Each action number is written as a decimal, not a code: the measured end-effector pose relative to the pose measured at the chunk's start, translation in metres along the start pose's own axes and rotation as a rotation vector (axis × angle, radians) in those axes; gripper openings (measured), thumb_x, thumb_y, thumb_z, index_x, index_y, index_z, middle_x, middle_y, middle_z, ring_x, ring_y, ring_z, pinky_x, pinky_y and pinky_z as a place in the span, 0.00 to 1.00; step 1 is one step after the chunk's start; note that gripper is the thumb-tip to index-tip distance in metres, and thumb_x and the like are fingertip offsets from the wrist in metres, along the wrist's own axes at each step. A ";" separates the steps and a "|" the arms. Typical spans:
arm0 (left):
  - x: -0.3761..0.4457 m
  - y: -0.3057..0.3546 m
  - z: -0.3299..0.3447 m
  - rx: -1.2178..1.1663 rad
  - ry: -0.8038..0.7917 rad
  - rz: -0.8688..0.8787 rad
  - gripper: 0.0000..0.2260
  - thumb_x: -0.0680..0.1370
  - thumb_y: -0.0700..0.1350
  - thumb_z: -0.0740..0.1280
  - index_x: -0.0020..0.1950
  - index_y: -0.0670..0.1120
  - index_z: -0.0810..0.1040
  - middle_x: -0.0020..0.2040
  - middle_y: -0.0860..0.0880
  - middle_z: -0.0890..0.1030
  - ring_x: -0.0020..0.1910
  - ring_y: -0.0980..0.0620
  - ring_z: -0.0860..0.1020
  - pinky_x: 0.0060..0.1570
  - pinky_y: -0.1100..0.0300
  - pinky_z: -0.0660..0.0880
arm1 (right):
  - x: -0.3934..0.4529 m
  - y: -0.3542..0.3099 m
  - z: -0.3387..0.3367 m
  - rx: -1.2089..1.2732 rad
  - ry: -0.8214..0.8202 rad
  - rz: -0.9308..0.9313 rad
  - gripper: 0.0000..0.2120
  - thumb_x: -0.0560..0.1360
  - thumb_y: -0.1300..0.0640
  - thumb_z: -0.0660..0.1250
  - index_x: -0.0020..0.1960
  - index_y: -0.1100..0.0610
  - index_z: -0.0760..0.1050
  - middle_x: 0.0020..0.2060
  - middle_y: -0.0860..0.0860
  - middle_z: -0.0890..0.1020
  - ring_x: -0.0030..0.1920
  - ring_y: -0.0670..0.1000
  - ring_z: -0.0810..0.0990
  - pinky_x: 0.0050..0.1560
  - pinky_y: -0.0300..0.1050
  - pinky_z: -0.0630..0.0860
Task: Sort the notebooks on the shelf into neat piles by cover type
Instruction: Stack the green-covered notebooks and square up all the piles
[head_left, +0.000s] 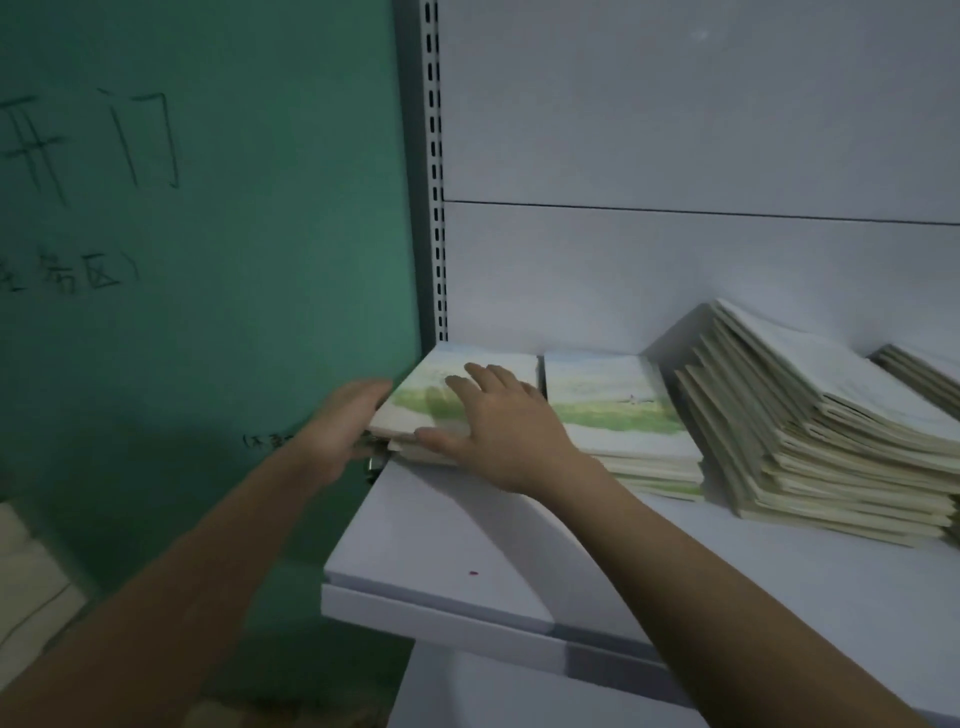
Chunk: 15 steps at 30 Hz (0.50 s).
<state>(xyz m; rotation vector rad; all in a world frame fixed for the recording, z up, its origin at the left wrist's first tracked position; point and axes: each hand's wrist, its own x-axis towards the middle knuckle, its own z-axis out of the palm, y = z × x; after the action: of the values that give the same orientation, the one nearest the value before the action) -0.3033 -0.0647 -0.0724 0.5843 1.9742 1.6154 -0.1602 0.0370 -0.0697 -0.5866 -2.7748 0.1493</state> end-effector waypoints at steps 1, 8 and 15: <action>0.000 -0.004 -0.004 -0.067 -0.054 -0.049 0.09 0.82 0.44 0.59 0.45 0.46 0.76 0.42 0.45 0.78 0.38 0.49 0.76 0.44 0.53 0.75 | 0.005 0.000 0.006 -0.009 -0.064 0.016 0.38 0.75 0.30 0.53 0.76 0.53 0.58 0.76 0.54 0.58 0.76 0.56 0.55 0.73 0.57 0.55; 0.009 -0.013 -0.018 -0.201 -0.171 -0.123 0.12 0.82 0.47 0.58 0.62 0.43 0.75 0.56 0.44 0.80 0.50 0.46 0.78 0.46 0.51 0.76 | -0.013 0.003 0.031 -0.075 0.036 0.000 0.49 0.67 0.23 0.33 0.74 0.53 0.60 0.74 0.53 0.64 0.74 0.56 0.60 0.71 0.57 0.57; 0.021 0.015 -0.022 -0.062 0.006 0.017 0.12 0.82 0.49 0.60 0.47 0.45 0.79 0.51 0.45 0.78 0.41 0.52 0.73 0.44 0.60 0.72 | -0.011 0.005 -0.001 0.355 0.084 0.077 0.24 0.80 0.36 0.46 0.59 0.48 0.72 0.53 0.51 0.80 0.54 0.56 0.77 0.55 0.54 0.73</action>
<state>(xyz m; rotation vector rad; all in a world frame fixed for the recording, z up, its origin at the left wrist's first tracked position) -0.3333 -0.0648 -0.0569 0.5748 1.9206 1.6846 -0.1478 0.0373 -0.0726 -0.5895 -2.5582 0.6052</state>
